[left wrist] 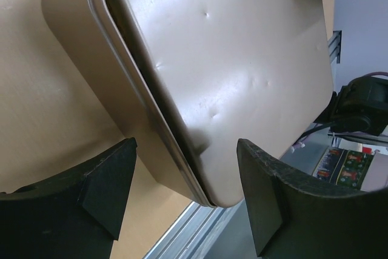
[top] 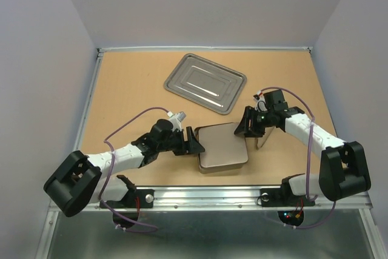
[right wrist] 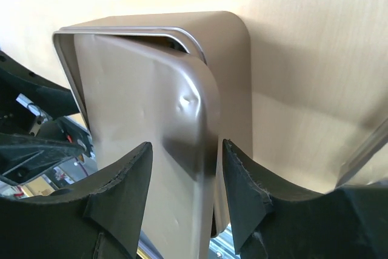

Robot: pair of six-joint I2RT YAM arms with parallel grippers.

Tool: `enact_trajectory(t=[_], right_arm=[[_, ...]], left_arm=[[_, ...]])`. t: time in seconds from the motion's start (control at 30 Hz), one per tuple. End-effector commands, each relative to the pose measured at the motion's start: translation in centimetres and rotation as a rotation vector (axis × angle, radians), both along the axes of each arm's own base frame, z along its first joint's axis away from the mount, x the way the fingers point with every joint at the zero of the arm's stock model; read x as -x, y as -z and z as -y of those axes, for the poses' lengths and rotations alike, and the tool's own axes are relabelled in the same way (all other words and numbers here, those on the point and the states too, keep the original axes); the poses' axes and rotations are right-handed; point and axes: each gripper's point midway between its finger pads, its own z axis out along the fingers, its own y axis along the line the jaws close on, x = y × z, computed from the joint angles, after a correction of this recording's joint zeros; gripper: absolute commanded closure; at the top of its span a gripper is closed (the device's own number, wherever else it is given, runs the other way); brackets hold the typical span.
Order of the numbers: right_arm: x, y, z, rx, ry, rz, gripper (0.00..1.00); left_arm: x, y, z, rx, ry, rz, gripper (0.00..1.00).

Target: Pack the cookies

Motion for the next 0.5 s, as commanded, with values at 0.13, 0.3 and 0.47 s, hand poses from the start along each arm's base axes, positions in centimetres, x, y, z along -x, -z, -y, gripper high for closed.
enact_trajectory(t=[0.13,0.3,0.47], right_arm=[[-0.1,0.9,1.4,0.101,0.031,-0.002,0.45],[-0.6,2.1,2.2,0.163,0.064,-0.023,0.46],[-0.8,2.3,2.5,0.178,0.077,-0.025,0.5]], left_arm=[[-0.2,-0.8,0.7,0.055,0.063,0.053,0.22],[-0.3,-1.1,1.1,0.064,0.079,0.057,0.22],[-0.3,-1.3,0.9,0.069,0.064,0.058,0.22]])
